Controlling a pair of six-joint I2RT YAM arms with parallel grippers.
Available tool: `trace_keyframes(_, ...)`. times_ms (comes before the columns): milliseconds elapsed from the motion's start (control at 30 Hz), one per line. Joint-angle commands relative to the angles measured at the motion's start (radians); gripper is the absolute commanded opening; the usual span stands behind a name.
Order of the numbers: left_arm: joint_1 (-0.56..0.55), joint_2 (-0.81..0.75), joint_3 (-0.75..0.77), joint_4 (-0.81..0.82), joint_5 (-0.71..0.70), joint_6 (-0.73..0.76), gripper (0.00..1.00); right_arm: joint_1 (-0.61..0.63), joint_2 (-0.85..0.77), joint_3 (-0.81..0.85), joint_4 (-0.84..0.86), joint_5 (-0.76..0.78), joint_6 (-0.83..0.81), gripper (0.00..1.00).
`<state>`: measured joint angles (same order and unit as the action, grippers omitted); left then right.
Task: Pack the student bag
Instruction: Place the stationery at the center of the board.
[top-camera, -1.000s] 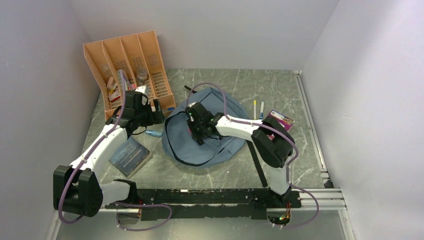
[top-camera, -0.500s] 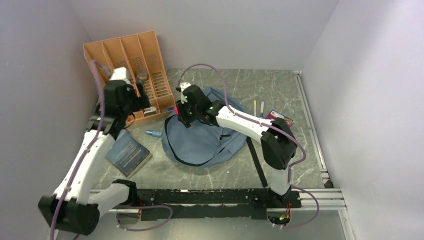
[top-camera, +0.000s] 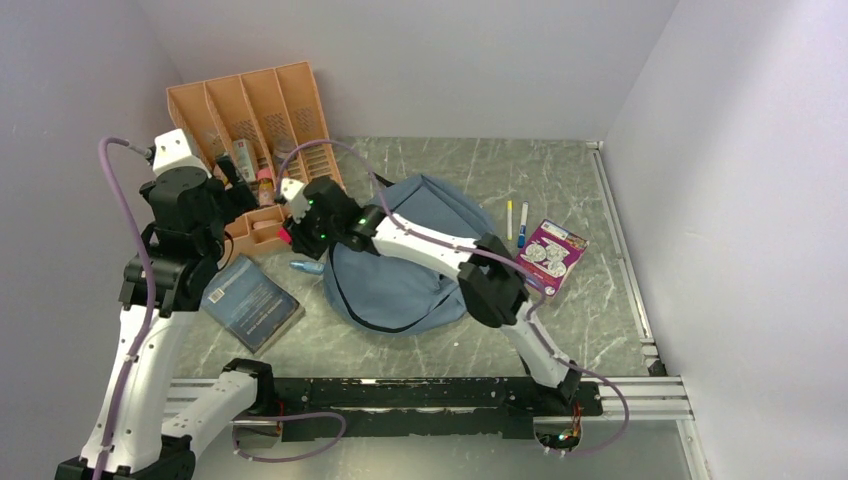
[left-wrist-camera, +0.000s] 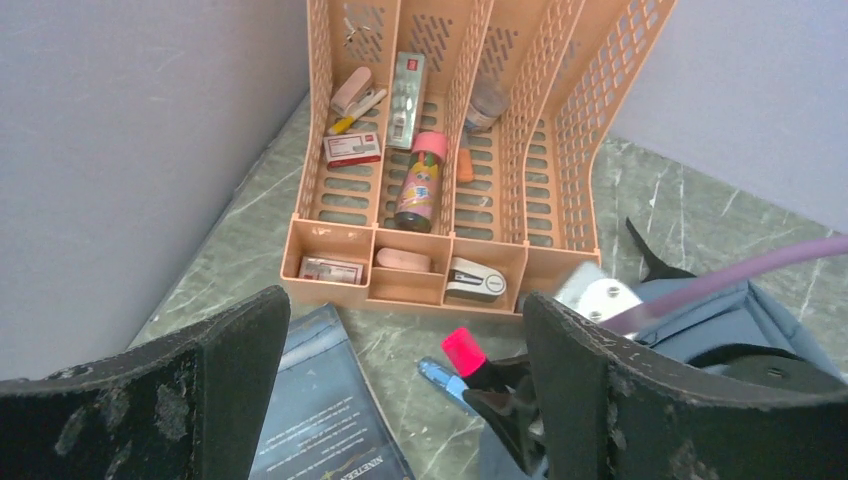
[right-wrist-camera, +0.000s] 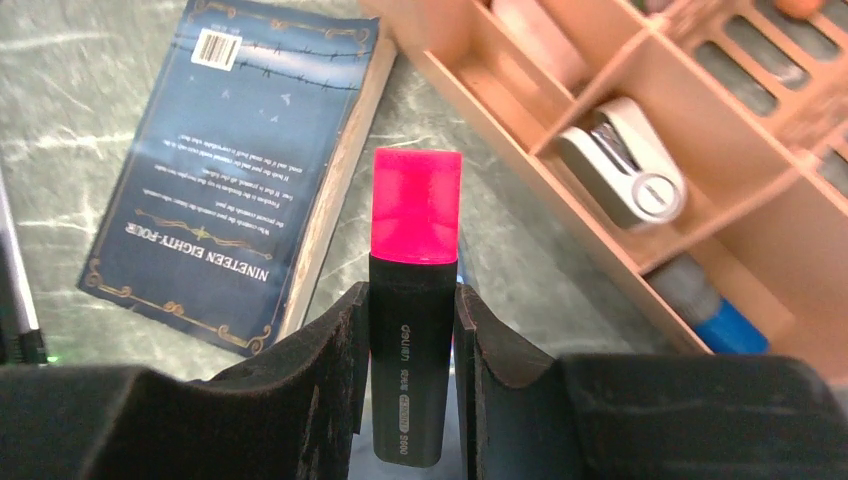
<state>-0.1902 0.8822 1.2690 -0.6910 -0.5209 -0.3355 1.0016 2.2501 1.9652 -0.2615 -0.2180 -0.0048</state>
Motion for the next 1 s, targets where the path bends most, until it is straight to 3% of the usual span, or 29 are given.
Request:
trace_keyframes(0, 0.011, -0.033, 0.039, -0.059, -0.030, 0.028, 0.91, 0.023, 0.103, 0.107, -0.017, -0.050, -0.155, 0.26)
trace_keyframes(333, 0.011, -0.050, -0.032, -0.041, 0.086, 0.021, 0.90, 0.026, 0.260, 0.206, -0.029, -0.046, -0.057, 0.36)
trace_keyframes(567, 0.011, -0.057, -0.095, -0.037, 0.115, 0.011, 0.91, 0.029, 0.207, 0.141, 0.009, -0.049, -0.010, 0.59)
trace_keyframes(667, 0.011, -0.053, -0.110, -0.041, 0.142, 0.009, 0.91, 0.029, 0.133, 0.120, 0.004, -0.025, 0.042, 0.62)
trace_keyframes(733, 0.011, -0.049, -0.115, -0.040, 0.155, 0.004, 0.91, 0.029, 0.041, 0.044, 0.032, -0.008, 0.080, 0.63)
trace_keyframes(967, 0.011, -0.021, -0.130, 0.001, 0.216, -0.004, 0.91, 0.022, -0.353, -0.449, 0.207, 0.192, 0.228, 0.63)
